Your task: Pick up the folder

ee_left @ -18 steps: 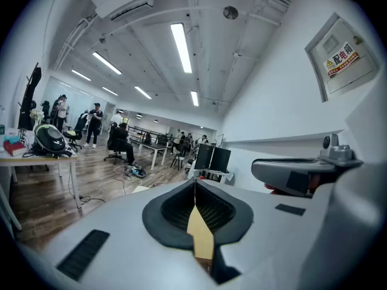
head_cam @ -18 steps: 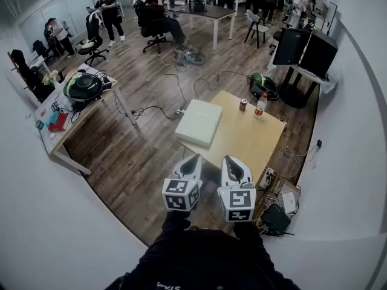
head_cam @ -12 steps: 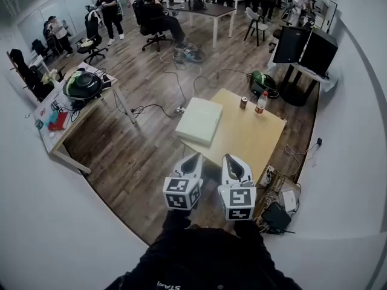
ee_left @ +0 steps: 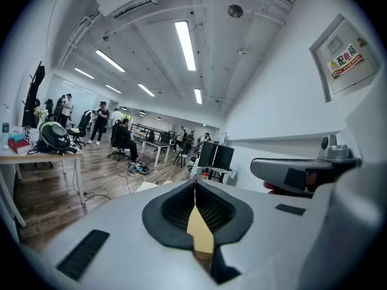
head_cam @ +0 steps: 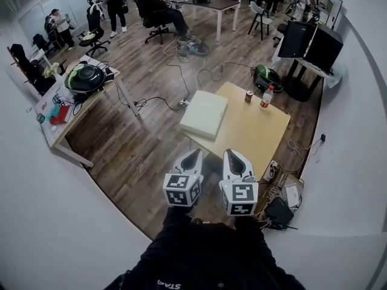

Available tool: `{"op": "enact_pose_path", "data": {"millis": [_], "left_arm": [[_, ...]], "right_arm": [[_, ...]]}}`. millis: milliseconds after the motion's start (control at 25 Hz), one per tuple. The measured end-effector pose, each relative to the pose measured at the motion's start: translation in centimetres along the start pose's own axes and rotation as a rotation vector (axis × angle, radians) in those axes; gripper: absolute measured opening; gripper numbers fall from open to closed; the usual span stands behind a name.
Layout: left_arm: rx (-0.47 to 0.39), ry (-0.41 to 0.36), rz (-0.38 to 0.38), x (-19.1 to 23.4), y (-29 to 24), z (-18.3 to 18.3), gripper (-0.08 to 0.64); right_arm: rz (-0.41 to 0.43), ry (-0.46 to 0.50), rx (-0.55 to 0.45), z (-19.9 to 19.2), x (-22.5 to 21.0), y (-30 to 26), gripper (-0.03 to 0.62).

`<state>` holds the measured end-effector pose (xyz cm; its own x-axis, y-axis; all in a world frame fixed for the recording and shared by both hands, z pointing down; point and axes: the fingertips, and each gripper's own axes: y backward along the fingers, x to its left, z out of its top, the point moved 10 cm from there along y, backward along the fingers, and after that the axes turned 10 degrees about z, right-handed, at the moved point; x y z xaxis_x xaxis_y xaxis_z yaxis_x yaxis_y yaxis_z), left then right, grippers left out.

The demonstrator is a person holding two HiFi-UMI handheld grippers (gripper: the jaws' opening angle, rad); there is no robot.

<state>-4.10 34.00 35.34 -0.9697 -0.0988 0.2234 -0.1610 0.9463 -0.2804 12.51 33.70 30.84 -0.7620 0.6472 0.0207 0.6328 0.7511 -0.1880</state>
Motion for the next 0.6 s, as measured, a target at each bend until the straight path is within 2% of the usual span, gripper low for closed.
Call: {"op": "enact_pose_path", "data": {"millis": [600], "left_arm": [[0.1, 0.041, 0.018, 5.0, 1.0, -4.0, 0.034]], "right_arm": [[0.022, -0.034, 0.126, -3.9, 4.4, -2.3, 0.023]]}}
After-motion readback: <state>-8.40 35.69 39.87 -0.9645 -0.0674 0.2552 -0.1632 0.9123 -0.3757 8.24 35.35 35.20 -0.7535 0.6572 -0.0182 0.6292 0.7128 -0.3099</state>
